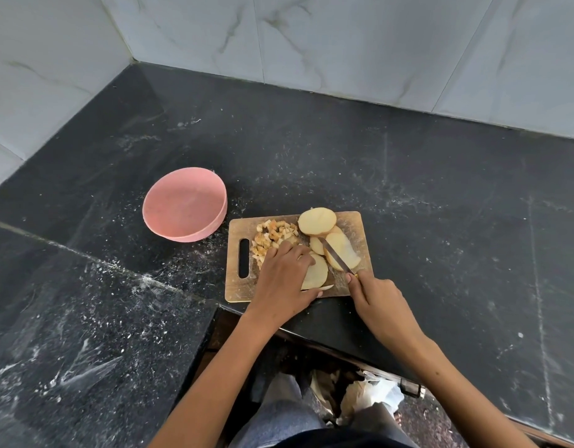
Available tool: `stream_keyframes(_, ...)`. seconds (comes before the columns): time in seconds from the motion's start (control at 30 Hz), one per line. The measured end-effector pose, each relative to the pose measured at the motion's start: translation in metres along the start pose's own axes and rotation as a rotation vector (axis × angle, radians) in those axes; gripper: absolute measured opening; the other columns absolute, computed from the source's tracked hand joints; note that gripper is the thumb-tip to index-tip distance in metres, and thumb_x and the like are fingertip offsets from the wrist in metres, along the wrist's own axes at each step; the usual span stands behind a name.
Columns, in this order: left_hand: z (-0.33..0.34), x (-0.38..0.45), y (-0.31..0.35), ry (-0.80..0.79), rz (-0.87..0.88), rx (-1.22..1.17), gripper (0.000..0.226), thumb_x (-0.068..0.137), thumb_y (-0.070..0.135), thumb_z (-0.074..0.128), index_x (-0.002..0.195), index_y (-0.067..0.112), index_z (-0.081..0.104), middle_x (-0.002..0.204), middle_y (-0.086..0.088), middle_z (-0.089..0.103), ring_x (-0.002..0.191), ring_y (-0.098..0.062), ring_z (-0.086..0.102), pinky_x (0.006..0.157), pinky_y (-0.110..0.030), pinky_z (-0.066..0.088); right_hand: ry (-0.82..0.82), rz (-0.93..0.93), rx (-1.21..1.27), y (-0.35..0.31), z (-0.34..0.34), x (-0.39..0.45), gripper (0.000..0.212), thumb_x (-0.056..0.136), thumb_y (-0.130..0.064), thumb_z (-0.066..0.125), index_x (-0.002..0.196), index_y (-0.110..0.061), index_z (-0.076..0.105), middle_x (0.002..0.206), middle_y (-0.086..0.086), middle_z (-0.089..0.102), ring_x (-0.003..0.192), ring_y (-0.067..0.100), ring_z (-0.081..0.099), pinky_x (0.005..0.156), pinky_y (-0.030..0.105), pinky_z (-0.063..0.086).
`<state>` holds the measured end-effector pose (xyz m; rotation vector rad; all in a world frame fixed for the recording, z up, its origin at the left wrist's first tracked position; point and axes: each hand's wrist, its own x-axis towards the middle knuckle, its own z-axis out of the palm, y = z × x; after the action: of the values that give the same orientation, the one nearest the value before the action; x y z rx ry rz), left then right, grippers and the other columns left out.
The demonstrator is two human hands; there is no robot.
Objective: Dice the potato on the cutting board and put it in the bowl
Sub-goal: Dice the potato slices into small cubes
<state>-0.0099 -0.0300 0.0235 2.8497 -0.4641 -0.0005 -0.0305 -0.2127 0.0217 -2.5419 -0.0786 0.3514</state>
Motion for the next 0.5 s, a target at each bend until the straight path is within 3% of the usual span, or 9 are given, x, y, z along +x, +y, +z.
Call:
stream_keyframes(0.23,0.001,0.003,-0.002,0.018,-0.003,-0.01,0.065,0.076,0.053,0.069,0.128,0.018,0.055,0.13,0.006,0.052,0.122,-0.015,0.04,0.098,-0.028,0.025,-0.022,0.02,-0.008,-0.001,-0.001,-0.003,0.036,0.101,-0.041,0.031,0.069,-0.025,0.033,0.06,0.001,0.049,0.055,0.018,0.047,0.057,0.037,0.04)
stream_keyframes(0.5,0.003,0.011,-0.003,0.007,-0.038,-0.024,0.065,0.065,0.054,0.071,0.118,0.019,0.058,0.117,0.005,0.055,0.11,-0.016,0.044,0.092,-0.029,0.027,-0.028,0.029,-0.002,-0.002,0.0,-0.006,0.037,0.101,-0.042,0.03,0.071,-0.021,0.036,0.061,0.002,0.047,0.057,0.019,0.044,0.055,0.034,0.035)
